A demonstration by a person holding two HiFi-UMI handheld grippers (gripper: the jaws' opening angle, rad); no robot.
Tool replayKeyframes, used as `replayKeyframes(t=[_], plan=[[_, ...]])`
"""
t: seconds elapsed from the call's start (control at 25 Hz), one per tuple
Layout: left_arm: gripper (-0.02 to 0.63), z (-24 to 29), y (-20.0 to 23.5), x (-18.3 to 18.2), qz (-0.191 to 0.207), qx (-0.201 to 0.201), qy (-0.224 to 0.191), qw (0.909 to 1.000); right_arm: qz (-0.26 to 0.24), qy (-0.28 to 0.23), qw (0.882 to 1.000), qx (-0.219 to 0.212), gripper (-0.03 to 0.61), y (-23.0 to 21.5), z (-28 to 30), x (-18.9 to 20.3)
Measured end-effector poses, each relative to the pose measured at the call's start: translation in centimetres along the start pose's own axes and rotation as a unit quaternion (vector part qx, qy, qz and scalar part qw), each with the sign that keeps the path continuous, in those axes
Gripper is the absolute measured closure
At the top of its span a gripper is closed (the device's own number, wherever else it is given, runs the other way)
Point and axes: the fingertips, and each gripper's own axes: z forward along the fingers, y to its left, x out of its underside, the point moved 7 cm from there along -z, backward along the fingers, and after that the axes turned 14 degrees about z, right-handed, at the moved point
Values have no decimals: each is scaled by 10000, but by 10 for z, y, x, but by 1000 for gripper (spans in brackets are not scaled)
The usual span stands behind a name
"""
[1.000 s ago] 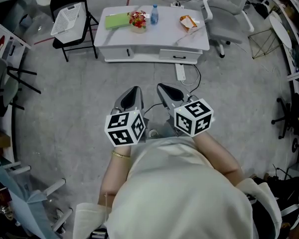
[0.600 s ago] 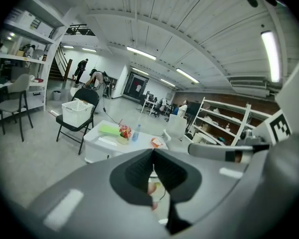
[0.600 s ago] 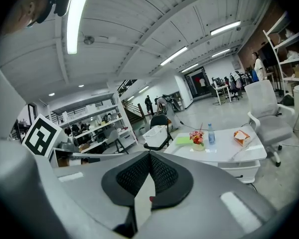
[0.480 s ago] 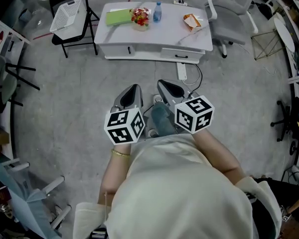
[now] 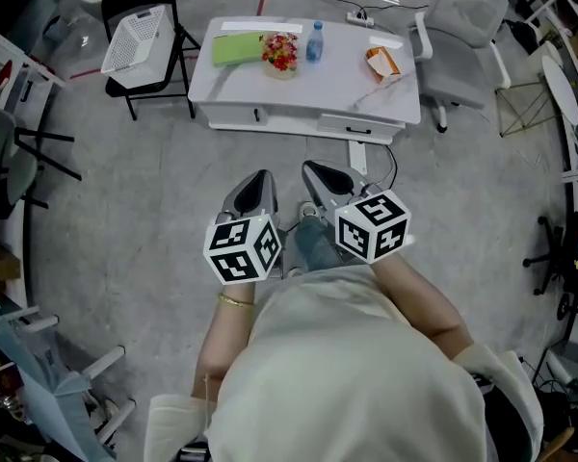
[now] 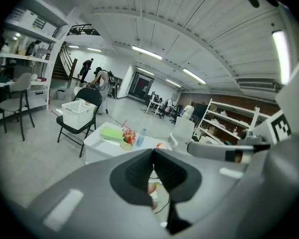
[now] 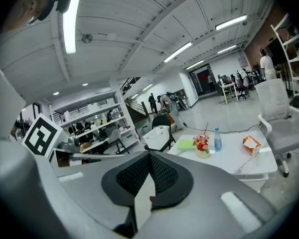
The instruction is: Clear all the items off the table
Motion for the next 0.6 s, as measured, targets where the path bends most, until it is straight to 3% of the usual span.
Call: replayKeyframes(t=[0.6], plan=[[604,89,10,-45,-103,-357,88,9993,-206,237,9992,-246,581,-64,55,-70]])
